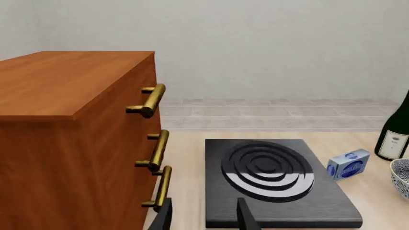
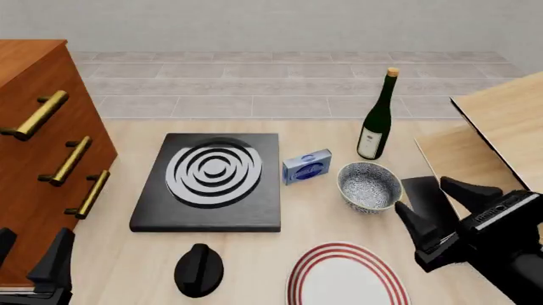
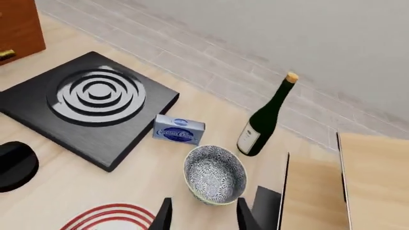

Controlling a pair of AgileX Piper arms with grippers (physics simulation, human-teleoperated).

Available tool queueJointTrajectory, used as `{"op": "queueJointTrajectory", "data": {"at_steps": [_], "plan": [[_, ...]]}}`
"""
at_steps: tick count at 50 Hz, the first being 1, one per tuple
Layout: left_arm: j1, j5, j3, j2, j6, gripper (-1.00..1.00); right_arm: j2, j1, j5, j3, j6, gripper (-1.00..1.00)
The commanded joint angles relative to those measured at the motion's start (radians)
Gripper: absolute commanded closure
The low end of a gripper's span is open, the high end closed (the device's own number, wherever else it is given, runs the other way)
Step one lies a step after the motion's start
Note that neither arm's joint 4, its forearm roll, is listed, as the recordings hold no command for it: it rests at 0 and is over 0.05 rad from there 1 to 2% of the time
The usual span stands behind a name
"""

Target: Put the bowl on the stove.

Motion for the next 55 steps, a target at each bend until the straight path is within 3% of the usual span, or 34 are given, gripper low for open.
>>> {"op": "queueJointTrajectory", "data": {"at_steps": [1, 11, 25, 32, 34, 36, 55], "plan": [[0.0, 0.0, 0.0, 0.0, 0.0, -1.0, 0.178, 0.03, 0.002, -0.091, -0.049, -1.0], [0.0, 0.0, 0.0, 0.0, 0.0, -1.0, 0.318, 0.022, 0.027, -0.186, -0.06, -1.0], [0.0, 0.0, 0.0, 0.0, 0.0, -1.0, 0.476, -0.005, 0.087, -0.293, -0.137, -1.0], [0.0, 0.0, 0.0, 0.0, 0.0, -1.0, 0.561, 0.005, 0.118, -0.363, -0.12, -1.0], [0.0, 0.0, 0.0, 0.0, 0.0, -1.0, 0.577, 0.035, 0.135, -0.377, -0.089, -1.0], [0.0, 0.0, 0.0, 0.0, 0.0, -1.0, 0.608, 0.02, 0.134, -0.387, -0.114, -1.0], [0.0, 0.0, 0.0, 0.0, 0.0, -1.0, 0.768, -0.007, 0.166, -0.474, -0.124, -1.0]]}}
